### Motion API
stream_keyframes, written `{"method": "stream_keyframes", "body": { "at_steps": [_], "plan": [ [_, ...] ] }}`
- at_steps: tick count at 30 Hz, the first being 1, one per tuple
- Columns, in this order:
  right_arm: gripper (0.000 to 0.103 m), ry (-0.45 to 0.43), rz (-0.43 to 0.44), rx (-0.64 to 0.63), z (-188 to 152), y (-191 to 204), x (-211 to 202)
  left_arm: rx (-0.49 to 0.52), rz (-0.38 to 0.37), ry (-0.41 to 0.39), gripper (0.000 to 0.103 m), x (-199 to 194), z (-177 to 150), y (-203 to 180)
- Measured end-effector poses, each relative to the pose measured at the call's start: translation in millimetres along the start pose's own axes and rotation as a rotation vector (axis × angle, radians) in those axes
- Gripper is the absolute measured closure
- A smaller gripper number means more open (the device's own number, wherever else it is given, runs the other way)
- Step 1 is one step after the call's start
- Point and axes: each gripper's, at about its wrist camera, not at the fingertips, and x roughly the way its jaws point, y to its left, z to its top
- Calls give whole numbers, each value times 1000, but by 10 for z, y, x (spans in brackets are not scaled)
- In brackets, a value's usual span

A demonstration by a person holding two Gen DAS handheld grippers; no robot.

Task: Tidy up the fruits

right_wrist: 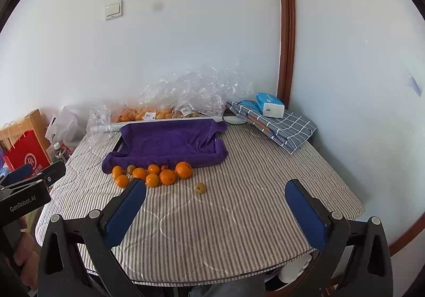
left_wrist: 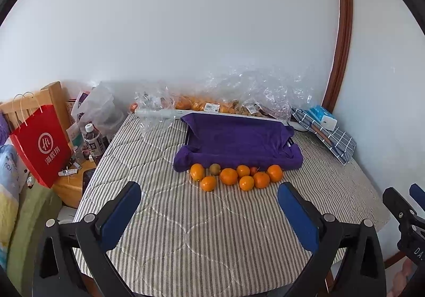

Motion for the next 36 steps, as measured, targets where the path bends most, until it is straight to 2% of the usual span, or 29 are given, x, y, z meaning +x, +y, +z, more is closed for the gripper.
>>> {"method": "stream_keyframes", "body": {
  "at_steps": [16,36],
  "plan": [
    [0,0,-7,-13,15,80,15,-13,17,18,0,32,52,39],
    [0,-1,-6,-9,36,106,15,-18,18,1,0,-24,29,88]
  ]
}}
